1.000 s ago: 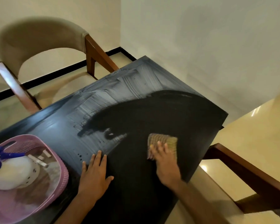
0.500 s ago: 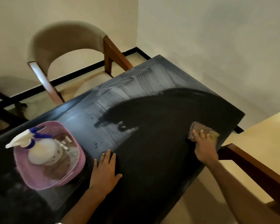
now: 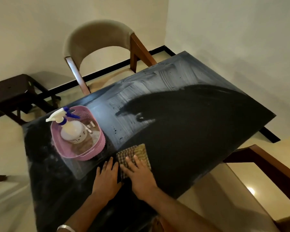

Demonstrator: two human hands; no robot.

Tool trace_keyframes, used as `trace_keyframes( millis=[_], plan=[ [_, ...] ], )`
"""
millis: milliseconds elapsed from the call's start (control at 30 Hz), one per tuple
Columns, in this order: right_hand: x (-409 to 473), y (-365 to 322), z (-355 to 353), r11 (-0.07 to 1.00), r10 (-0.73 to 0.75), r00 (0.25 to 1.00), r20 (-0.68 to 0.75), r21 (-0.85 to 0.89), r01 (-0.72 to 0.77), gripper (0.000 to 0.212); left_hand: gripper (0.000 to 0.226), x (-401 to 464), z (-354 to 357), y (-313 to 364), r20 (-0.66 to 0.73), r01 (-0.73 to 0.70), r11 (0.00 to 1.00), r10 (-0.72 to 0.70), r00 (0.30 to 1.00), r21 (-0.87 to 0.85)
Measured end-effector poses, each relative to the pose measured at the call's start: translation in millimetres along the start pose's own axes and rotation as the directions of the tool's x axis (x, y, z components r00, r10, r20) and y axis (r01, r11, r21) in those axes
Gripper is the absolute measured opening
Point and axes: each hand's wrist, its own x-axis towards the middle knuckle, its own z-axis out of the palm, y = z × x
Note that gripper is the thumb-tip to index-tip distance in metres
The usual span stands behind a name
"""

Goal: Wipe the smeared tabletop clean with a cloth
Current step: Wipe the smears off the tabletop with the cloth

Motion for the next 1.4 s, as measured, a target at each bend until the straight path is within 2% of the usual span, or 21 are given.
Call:
trace_keyframes(
  millis=[67,100,133,200,267,333,433,500,533,600,667,767,800,867,933,1000,1067,1133,1200,1300,1400],
  plan=[
    [-15,12,4,0.994,-0.104,0.994,0.035,-0.026,0.105,0.071,0.088,-12,5,-4,0.005,0.021,1.0,-0.021,1.0,-0.014],
    [-21,28,3,0.995,-0.092,0.996,0.015,-0.029,0.092,0.071,0.09,-18,8,-5,0.008,0.03,0.999,-0.029,1.0,-0.021],
    [-26,49,-1,0.999,-0.035,0.999,-0.03,-0.026,0.034,0.073,0.092,-22,11,-7,0.009,0.036,0.999,-0.036,0.999,-0.025],
    [-37,100,-17,0.982,0.186,0.975,-0.123,0.003,-0.187,0.077,0.093,-31,16,-9,0.009,0.051,0.998,-0.051,0.999,-0.035],
    [-51,158,-39,0.898,0.435,0.884,-0.174,0.013,-0.439,0.078,0.093,-39,20,-11,0.012,0.063,0.997,-0.063,0.998,-0.05],
    [-66,214,-55,0.789,0.607,0.777,-0.166,0.019,-0.613,0.077,0.094,-44,22,-13,0.021,0.077,0.995,-0.076,0.997,-0.062],
    [-75,253,-62,0.616,0.788,0.612,-0.069,0.094,-0.782,0.072,0.095,-50,25,-21,0.037,0.096,0.992,-0.093,0.995,-0.08],
    [-62,240,-58,0.537,0.842,0.538,-0.031,0.127,-0.834,0.074,0.095,-54,28,-26,0.043,0.097,0.992,-0.094,0.995,-0.084],
    [-51,221,-56,0.544,0.839,0.543,-0.045,0.124,-0.83,0.076,0.094,-55,29,-29,0.047,0.096,0.992,-0.092,0.995,-0.088],
    [-26,166,-50,0.656,0.754,0.644,-0.13,0.1,-0.748,0.076,0.094,-57,28,-34,0.051,0.085,0.993,-0.081,0.995,-0.085],
    [-4,95,-37,0.812,0.581,0.789,-0.199,0.083,-0.577,0.077,0.093,-57,27,-37,0.041,0.077,0.994,-0.074,0.996,-0.071],
    [21,-16,-8,0.967,0.254,0.96,-0.115,0.006,-0.255,0.083,0.09,-60,25,-43,0.025,0.062,0.997,-0.061,0.998,-0.038],
    [25,-43,3,0.99,0.138,0.989,-0.055,-0.019,-0.139,0.084,0.089,-62,25,-45,0.026,0.056,0.998,-0.055,0.998,-0.03],
    [26,-73,18,0.998,-0.045,0.998,0.051,-0.044,0.048,0.086,0.088,-65,24,-54,0.023,0.047,0.998,-0.046,0.999,-0.03],
    [21,-67,18,0.991,-0.106,0.992,0.073,-0.068,0.111,0.085,0.088,-69,25,-65,0.03,0.033,0.999,-0.032,0.999,-0.043],
    [14,-38,8,0.996,-0.012,1.0,0.016,-0.083,0.013,0.084,0.089,-70,25,-74,0.054,0.007,0.998,-0.004,0.999,-0.057],
    [5,4,-9,0.978,0.198,0.977,-0.075,-0.054,-0.202,0.08,0.09,-70,22,-81,0.069,-0.011,0.997,0.016,0.998,-0.077],
    [-5,51,-28,0.915,0.4,0.911,-0.097,-0.015,-0.404,0.078,0.09,-70,19,-85,0.06,-0.025,0.996,0.031,0.998,-0.091],
    [-14,91,-43,0.839,0.543,0.839,-0.037,0.011,-0.543,0.077,0.089,-70,15,-86,0.05,-0.04,0.994,0.045,0.998,-0.103],
    [-12,119,-54,0.753,0.656,0.753,0.06,0.03,-0.658,0.075,0.088,-69,10,-85,0.048,-0.051,0.989,0.059,0.997,-0.139],
    [9,108,-52,0.71,0.702,0.711,0.04,0.037,-0.703,0.075,0.088,-67,8,-86,0.051,-0.052,0.985,0.061,0.997,-0.162]
  ],
)
